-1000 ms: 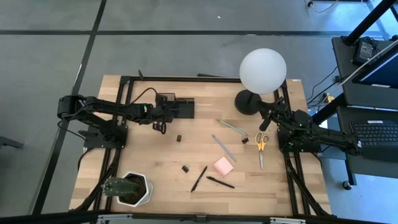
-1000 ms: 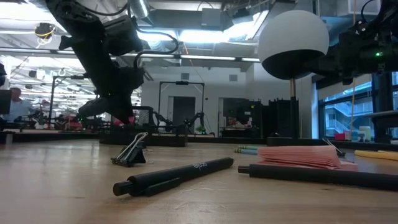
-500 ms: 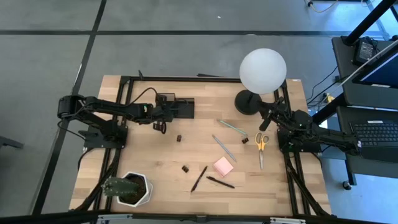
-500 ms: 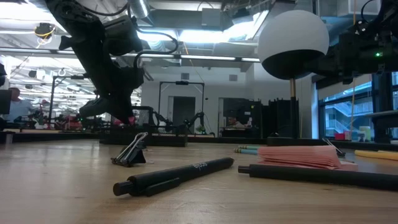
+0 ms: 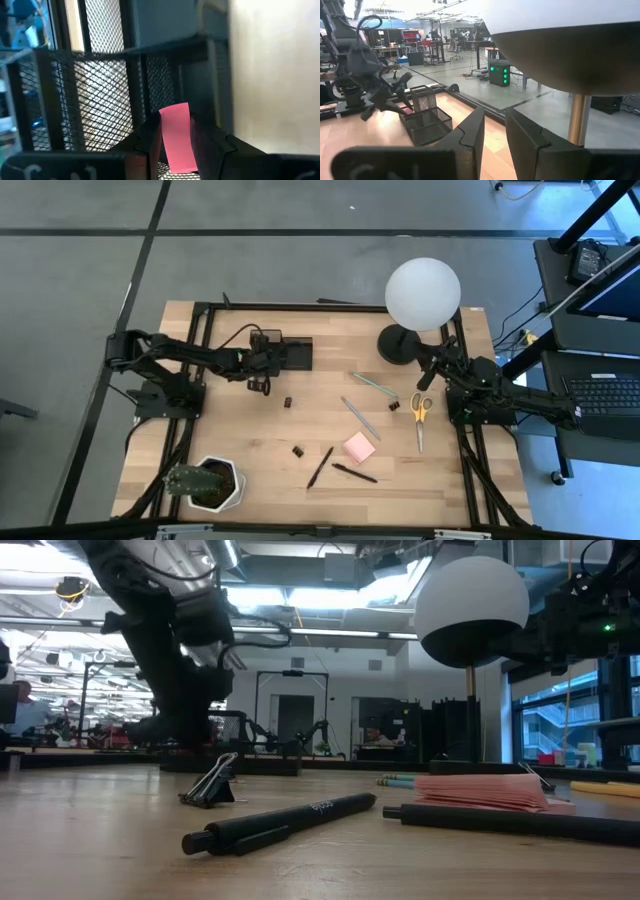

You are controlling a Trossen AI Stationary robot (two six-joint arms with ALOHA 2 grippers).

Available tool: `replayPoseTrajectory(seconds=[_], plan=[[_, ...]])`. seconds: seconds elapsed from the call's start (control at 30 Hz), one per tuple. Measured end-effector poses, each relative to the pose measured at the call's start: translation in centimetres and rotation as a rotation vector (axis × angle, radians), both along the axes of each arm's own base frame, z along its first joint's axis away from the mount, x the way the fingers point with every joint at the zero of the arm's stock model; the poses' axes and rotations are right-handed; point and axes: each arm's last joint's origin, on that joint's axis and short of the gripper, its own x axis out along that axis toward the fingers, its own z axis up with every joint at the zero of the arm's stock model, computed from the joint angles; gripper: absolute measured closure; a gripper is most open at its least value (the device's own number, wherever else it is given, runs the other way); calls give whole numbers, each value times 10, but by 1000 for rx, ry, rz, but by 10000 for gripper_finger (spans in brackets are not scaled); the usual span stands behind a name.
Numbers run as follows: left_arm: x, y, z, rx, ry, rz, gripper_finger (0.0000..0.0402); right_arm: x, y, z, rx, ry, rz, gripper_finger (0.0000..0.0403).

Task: Pick and place office supplies into organizer
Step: Put the pink eraser into the desk organizer

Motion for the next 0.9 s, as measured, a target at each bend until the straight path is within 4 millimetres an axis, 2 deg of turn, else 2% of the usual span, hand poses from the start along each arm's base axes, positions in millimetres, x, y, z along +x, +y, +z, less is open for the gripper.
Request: replayPoseTrajectory(seconds=[0.33, 0.67, 0.9], plan=[[8, 2, -9, 13, -11, -2, 309, 0, 0, 0, 0, 0, 0, 322], [8, 2, -8, 11, -15, -4, 308, 0, 0, 0, 0, 1, 0, 322], [18, 2, 3, -34, -38, -25, 303, 0, 0, -1, 2, 9, 0, 322]])
